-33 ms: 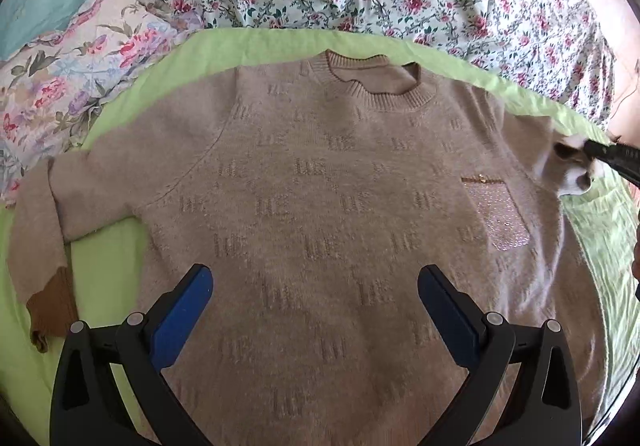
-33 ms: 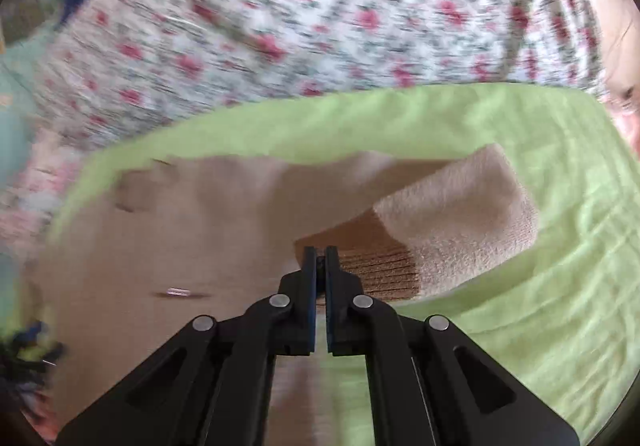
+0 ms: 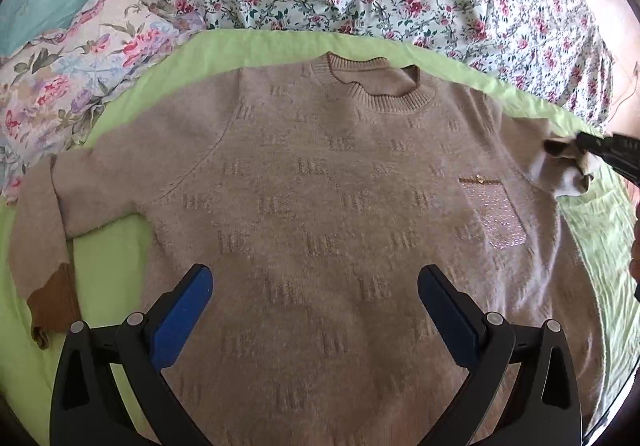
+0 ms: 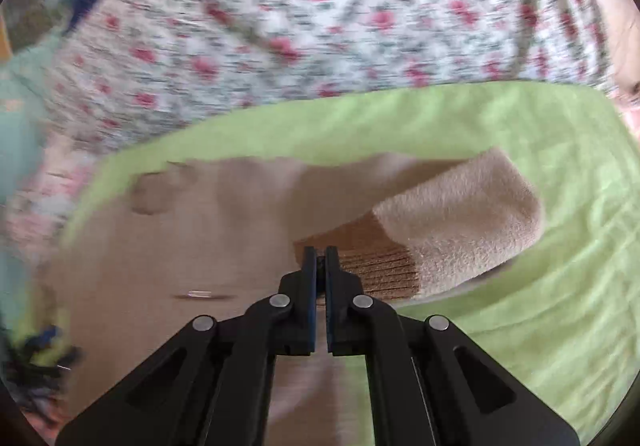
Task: Fold small clothes
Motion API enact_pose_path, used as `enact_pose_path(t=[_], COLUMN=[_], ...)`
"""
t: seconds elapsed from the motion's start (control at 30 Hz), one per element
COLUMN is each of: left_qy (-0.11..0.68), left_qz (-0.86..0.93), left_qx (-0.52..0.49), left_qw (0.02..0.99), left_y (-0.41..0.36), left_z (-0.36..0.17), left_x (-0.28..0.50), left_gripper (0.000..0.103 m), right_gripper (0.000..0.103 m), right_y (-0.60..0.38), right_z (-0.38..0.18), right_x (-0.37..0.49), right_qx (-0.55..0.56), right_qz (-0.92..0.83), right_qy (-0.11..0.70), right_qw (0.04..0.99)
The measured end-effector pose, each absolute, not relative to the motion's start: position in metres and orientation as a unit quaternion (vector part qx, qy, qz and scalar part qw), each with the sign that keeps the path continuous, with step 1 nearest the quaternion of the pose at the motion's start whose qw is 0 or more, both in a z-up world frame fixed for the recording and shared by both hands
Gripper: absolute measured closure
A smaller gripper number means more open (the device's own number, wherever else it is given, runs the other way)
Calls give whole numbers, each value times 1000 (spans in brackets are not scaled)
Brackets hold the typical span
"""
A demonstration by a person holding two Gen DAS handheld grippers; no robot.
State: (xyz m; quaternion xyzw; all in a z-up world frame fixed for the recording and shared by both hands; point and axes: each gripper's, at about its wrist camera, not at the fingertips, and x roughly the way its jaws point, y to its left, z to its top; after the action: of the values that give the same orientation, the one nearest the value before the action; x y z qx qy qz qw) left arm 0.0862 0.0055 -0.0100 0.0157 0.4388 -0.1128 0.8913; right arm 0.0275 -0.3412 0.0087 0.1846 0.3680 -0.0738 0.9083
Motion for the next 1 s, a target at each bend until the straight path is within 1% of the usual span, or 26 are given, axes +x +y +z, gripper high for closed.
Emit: enact_pose_path(t=[0.1, 0.3, 0.5, 0.6, 0.67, 0.73, 0.77, 0.83, 0.87, 0.9, 1.0], left_qy=[437, 439, 444, 448, 454, 459, 460, 465, 469, 473, 488], left_qz=[-115, -115, -118, -126, -133, -147, -155, -168, -177, -184, -179], left_qx=[7, -14, -31, -44, -56, -65, -66, -76, -83, -90, -104], left_qw=[892, 891, 888, 884, 879, 874, 872, 866, 861, 857, 848], left_y=[13, 36, 54, 58, 58, 55, 51, 44, 41, 37, 33], left_z=[-8, -11, -16, -20, -23, -26, -28, -32, -34, -38, -50], left_x=[81, 76, 81, 86, 94, 105, 110, 125, 133, 142, 169], left_gripper=[0, 0, 0, 0, 1, 0, 0, 0, 0, 0, 2], right_gripper=[99, 99, 99, 99, 95, 95, 89, 67, 63, 59, 59], right_y=[-306, -213, -114, -91, -83, -88, -95, -117, -130, -144, -187], right_z=[23, 38, 18, 5, -4, -7, -6, 0, 5, 11, 22], right_x=[47, 102, 151, 162, 168, 168, 165, 154, 144, 134, 102], right_qx=[212, 226, 237, 236, 224, 230, 241, 262, 268, 267, 263], right_qz=[-14, 89, 186, 208, 195, 184, 183, 175, 170, 159, 114], right_qy=[365, 382, 420, 437, 453, 455, 451, 433, 420, 409, 391], right_qw=[906, 892, 856, 843, 841, 840, 840, 845, 850, 858, 875])
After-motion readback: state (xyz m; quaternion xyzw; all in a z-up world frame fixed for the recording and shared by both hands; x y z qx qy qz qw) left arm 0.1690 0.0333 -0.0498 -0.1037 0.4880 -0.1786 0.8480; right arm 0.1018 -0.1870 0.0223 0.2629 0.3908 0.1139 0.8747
